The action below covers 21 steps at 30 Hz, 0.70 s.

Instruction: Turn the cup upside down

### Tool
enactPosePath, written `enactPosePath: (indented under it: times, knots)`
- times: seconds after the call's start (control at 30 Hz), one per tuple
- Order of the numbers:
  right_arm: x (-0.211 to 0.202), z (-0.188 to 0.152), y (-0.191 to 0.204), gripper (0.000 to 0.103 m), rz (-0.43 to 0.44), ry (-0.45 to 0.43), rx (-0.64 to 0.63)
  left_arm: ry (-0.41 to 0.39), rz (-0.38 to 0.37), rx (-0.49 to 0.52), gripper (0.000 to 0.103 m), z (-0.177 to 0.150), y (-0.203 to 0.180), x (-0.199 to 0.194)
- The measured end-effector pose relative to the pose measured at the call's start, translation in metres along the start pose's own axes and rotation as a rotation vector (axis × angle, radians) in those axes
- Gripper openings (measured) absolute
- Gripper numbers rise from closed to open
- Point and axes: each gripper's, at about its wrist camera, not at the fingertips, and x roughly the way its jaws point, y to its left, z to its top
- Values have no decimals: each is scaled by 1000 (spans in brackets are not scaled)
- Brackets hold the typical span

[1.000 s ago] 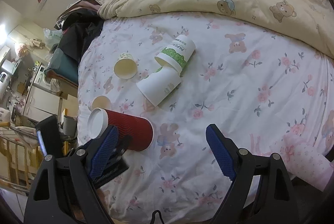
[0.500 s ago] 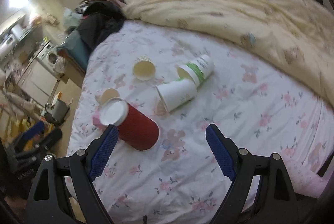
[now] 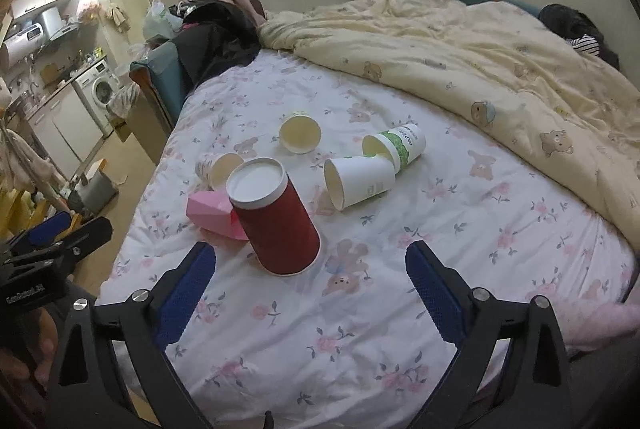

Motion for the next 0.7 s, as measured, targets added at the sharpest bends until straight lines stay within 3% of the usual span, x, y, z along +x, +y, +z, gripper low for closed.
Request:
enactPosePath:
  times: [0.27,0.7]
  knots:
    - [12,-8,8,98,-48,23,-34,40,-7,-14,103,-7,0,12]
    - [13,-7,9,98,-49,21,-28,36,-9,-4,103,-8,-5,11]
